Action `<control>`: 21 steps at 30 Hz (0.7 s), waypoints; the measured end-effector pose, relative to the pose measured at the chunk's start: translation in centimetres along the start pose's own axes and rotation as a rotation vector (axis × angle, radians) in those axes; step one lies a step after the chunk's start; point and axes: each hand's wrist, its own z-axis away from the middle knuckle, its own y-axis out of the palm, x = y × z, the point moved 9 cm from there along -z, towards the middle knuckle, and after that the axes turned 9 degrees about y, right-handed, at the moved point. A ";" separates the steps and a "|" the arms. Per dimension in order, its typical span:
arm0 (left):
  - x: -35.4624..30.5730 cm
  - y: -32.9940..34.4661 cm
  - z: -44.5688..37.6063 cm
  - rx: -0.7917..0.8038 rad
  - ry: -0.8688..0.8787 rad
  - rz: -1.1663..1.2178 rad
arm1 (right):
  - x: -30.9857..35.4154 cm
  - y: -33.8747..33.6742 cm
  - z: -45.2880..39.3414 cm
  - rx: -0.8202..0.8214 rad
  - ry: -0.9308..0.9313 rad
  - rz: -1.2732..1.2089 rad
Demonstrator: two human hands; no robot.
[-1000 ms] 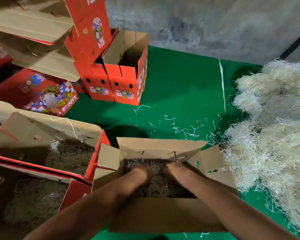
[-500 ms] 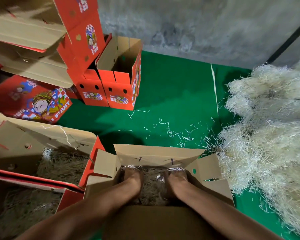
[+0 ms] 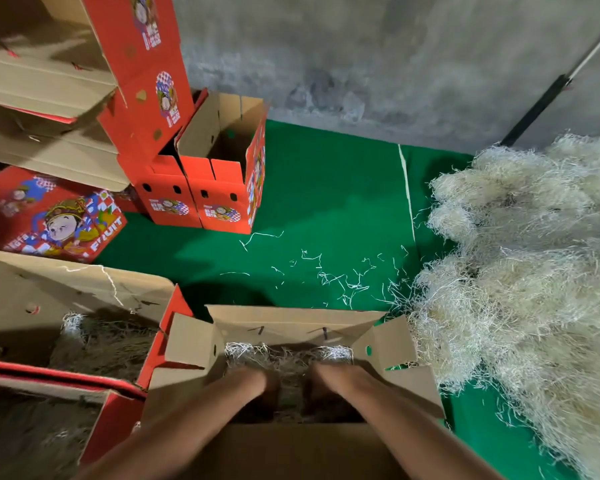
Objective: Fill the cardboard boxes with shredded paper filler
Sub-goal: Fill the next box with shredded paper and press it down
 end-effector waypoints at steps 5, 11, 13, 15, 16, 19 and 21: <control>0.3 -1.3 0.1 -0.094 -0.004 0.008 | 0.3 -1.7 0.2 -0.180 -0.034 0.068; 0.0 -3.6 1.7 -0.238 0.050 0.012 | 1.1 -2.7 0.7 -0.177 -0.008 0.185; -0.1 -5.1 2.7 -0.282 0.008 -0.046 | 1.5 -4.0 0.6 -0.224 -0.006 0.169; -1.0 -7.0 3.9 -0.369 -0.018 -0.179 | 2.3 -5.5 0.7 -0.332 -0.086 0.202; -1.4 -7.6 4.3 -0.399 -0.022 -0.258 | 2.8 -6.1 0.9 -0.391 -0.148 0.228; -0.8 -6.9 4.1 -0.344 -0.077 -0.331 | 3.2 -5.9 0.9 -0.483 -0.254 0.336; 0.8 -4.6 3.6 -0.220 -0.138 -0.409 | 2.3 -4.3 0.0 -0.420 -0.188 0.441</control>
